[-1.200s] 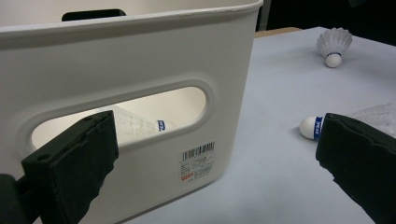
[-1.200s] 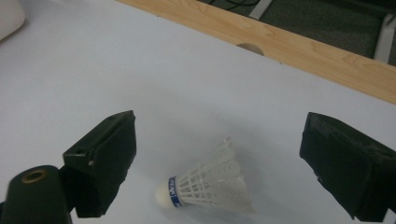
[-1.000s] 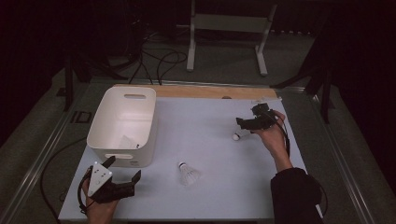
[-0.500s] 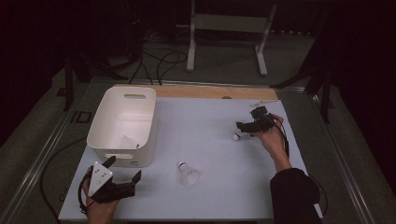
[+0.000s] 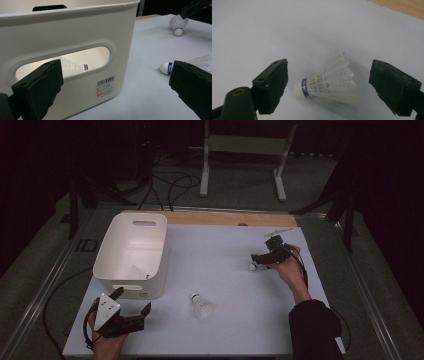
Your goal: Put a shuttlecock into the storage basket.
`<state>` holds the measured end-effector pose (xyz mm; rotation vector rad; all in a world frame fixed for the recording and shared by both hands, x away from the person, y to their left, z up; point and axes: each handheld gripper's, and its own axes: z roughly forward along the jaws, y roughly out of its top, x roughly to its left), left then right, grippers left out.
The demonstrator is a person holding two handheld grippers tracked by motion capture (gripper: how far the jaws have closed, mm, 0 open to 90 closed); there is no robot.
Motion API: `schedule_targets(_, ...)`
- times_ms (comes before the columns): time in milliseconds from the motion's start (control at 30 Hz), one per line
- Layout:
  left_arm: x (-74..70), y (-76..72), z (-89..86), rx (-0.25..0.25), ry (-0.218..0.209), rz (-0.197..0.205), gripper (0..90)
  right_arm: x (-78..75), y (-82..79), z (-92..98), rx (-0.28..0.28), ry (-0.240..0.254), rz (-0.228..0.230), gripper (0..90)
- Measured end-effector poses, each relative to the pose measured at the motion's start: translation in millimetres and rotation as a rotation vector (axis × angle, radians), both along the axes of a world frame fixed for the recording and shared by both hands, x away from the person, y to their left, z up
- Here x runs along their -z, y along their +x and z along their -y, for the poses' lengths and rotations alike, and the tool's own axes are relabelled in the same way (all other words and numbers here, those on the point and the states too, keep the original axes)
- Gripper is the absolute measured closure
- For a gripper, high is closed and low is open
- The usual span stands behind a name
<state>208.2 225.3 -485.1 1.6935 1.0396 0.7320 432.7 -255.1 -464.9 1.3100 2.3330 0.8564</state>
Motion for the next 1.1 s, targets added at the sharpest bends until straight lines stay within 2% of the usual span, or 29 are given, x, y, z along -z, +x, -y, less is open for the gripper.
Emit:
schedule_targets(167,0.0,0.0,-0.1,-0.001,0.000,0.000,0.0,7.8,2.1,0.0,0.001,-0.005,-0.054,20.5)
schedule_targets(267,-0.1,-0.1,-0.1,0.000,0.001,0.000,0.0,10.3,1.3,-0.7,0.000,0.012,-0.080,28.1)
schedule_targets(500,0.0,-0.2,0.2,0.000,0.001,0.000,0.0,7.6,-6.4,-10.4,-0.087,0.012,-0.070,52.4)
schedule_targets(600,-0.1,-0.3,-0.1,-0.001,0.000,0.000,0.0,6.9,-9.0,-15.7,-0.104,-0.006,-0.072,67.7)
schedule_targets(800,-0.1,-0.2,-0.1,-0.001,0.000,0.000,0.0,6.1,-12.1,-19.9,-0.107,-0.032,-0.062,87.3)
schedule_targets(967,0.0,-0.2,0.1,-0.001,0.002,0.000,0.0,2.1,-16.9,-23.7,-0.130,-0.061,-0.038,88.6)
schedule_targets(1100,0.0,-0.1,0.2,-0.001,0.002,0.000,0.0,-2.6,-20.7,-27.4,-0.144,-0.065,-0.019,88.7)
